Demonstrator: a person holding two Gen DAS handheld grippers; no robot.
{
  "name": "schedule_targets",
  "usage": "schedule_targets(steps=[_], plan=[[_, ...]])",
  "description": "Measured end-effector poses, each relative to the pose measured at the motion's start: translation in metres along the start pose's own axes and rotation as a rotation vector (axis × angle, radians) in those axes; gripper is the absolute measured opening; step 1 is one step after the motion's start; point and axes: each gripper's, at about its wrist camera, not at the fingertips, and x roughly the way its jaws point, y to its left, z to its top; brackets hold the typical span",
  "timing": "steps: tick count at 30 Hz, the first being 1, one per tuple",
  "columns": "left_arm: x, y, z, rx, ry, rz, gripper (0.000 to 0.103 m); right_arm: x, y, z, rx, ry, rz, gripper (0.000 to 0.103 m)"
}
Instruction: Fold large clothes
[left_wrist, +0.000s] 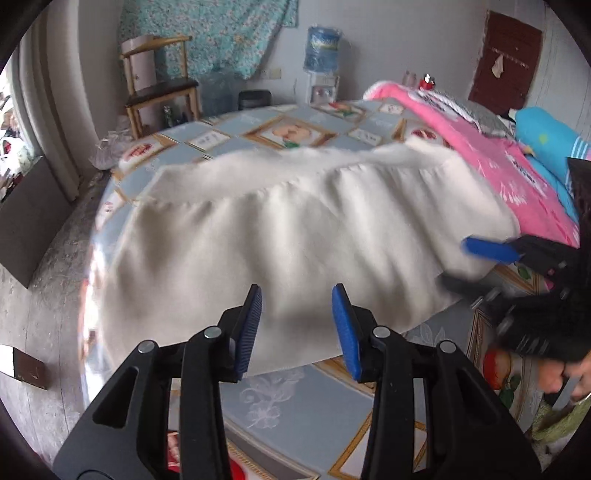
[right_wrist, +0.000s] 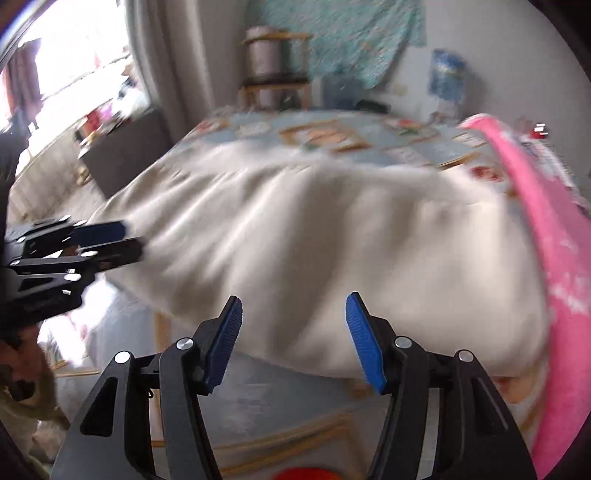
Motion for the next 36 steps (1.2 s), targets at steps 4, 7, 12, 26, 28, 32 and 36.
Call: schedule_targets(steps=[4, 7, 12, 26, 28, 32, 36], plan=[[0.004, 0.053, -0.016, -0.148, 0.060, 0.074, 0.045, -0.013, -0.082, -0.024, 0.220, 0.021, -0.128, 0.057], [0.007, 0.080, -0.026, -0.268, 0.041, -0.041, 0.046, -0.007, -0.103, -0.039, 0.254, 0.032, -0.054, 0.057], [-0.019, 0.073, -0.018, -0.250, -0.024, -0.018, 0.044, -0.048, -0.084, -0.026, 0.180, -0.024, -0.142, 0.060], [-0.061, 0.054, -0.030, -0.223, -0.038, 0.053, 0.070, -0.091, -0.084, -0.046, 0.297, -0.033, -0.053, 0.080], [-0.080, 0.038, -0.035, -0.205, -0.065, 0.046, 0.081, -0.108, -0.065, -0.053, 0.268, -0.053, -0.045, 0.087], [-0.104, 0.000, -0.045, -0.167, -0.084, 0.120, 0.091, -0.125, -0.030, -0.057, 0.221, -0.054, -0.071, 0.092], [-0.108, -0.026, -0.051, -0.174, -0.049, 0.156, 0.096, -0.129, 0.000, -0.061, 0.189, -0.042, -0.108, 0.095]])
